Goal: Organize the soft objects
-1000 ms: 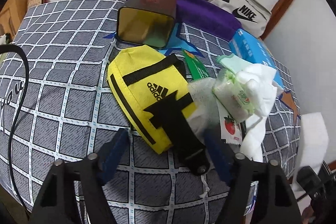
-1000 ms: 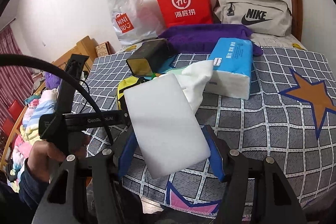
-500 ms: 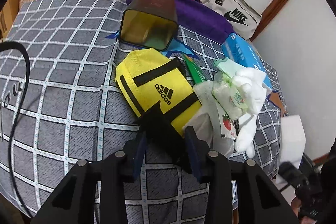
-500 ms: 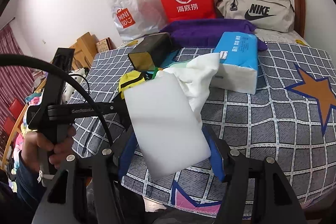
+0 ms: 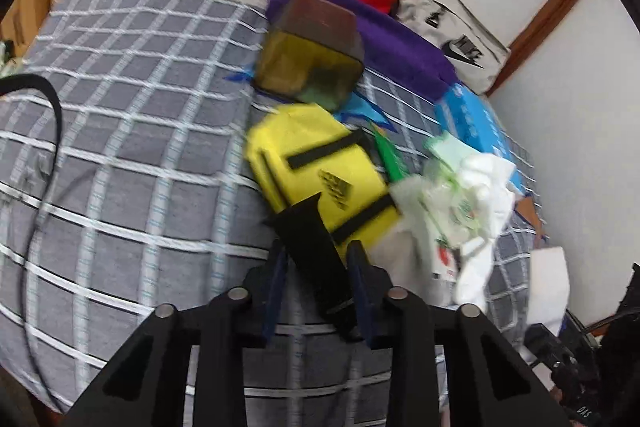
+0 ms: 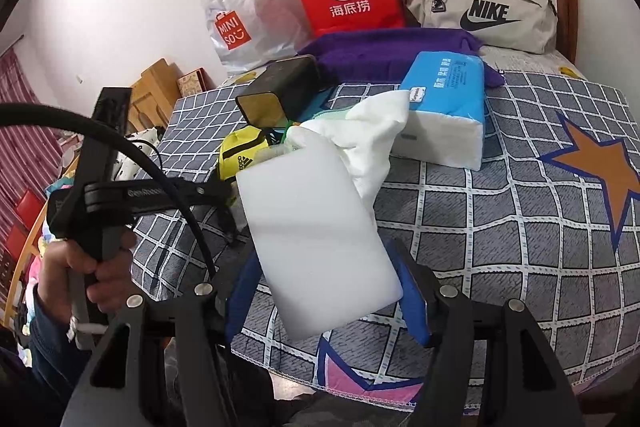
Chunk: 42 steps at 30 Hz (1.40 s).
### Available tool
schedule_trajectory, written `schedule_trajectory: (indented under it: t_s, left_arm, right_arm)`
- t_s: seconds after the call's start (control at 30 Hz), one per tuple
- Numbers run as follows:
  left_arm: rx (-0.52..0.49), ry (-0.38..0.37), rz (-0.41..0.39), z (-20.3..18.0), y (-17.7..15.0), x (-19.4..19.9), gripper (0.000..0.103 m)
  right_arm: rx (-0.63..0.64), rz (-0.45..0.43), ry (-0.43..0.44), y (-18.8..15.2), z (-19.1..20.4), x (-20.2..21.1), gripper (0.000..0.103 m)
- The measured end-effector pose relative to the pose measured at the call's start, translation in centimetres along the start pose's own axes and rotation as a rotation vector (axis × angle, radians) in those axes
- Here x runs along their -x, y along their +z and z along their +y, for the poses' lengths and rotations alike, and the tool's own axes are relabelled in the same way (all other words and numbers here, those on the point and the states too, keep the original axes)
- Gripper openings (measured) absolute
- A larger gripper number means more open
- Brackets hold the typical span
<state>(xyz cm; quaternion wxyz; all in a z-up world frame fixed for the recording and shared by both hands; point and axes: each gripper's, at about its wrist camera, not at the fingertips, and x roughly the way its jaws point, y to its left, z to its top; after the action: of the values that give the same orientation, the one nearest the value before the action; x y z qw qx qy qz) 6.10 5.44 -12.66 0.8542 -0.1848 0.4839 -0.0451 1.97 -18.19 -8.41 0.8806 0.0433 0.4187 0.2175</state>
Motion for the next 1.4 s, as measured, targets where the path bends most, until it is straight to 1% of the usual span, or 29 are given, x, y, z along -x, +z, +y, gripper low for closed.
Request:
schedule_trajectory:
  t_s: [0.03, 0.13, 0.27, 0.4, 0.5, 0.53, 0.63, 0.67, 0.7, 0.8, 1.0, 1.23, 1.4]
  left_arm:
    - [-0.007, 0.017, 0.000, 0.3, 0.1, 0.2, 0.028]
    - [-0.039, 0.035, 0.007, 0.6, 0.4, 0.3, 0.028]
    - [-0.046, 0.042, 0.033, 0.9, 0.2, -0.5, 0.028]
    - [-0.033, 0.045, 0.022, 0.8, 0.1, -1.2, 0.028]
    - [-0.049, 0.054, 0.008, 0.6, 0.1, -1.3, 0.028]
    - [-0.054, 0.055, 0.006, 0.5, 0.1, -1.3, 0.027]
    - [-0.042, 0.026, 0.006, 0.9, 0.2, -1.0, 0.022]
    - [-0.036, 0.016, 0.006, 1.1, 0.2, -0.8, 0.020]
    - [-0.036, 0.011, 0.003, 1.3, 0.2, -0.5, 0.014]
    - [-0.046, -0.003, -0.007, 1.5, 0.5, 0.2, 0.009]
    - [-0.051, -0.031, -0.001, 1.8, 0.6, 0.0, 0.008]
    - [-0.039, -0.008, 0.004, 1.8, 0.4, -0.9, 0.008]
    - [-0.035, 0.002, -0.030, 1.6, 0.0, -1.2, 0.008]
  right_arm:
    - [-0.002, 0.001, 0.000, 0.0, 0.0, -0.1, 0.063]
    - [-0.006, 0.006, 0.002, -0.1, 0.1, -0.4, 0.063]
    - [0.000, 0.013, 0.012, 0.0, 0.4, -0.8, 0.063]
    - [0.010, 0.020, 0.015, 0.0, 0.8, -1.0, 0.063]
    - [0.012, 0.028, 0.006, -0.1, 0.8, -1.2, 0.063]
    - [0.009, 0.029, 0.006, -0.1, 0.7, -1.2, 0.063]
    - [0.000, 0.038, 0.005, -0.2, 0.6, -1.5, 0.063]
    - [0.000, 0.040, 0.005, -0.2, 0.6, -1.5, 0.063]
    - [0.001, 0.040, 0.006, -0.2, 0.6, -1.5, 0.063]
    - [0.002, 0.039, 0.006, 0.0, 0.7, -1.5, 0.063]
    - [0.001, 0.047, 0.010, 0.2, 1.1, -2.0, 0.063]
    - [0.013, 0.058, 0.008, 0.2, 1.5, -2.4, 0.063]
    - [0.011, 0.066, 0.001, 0.4, 1.4, -2.8, 0.063]
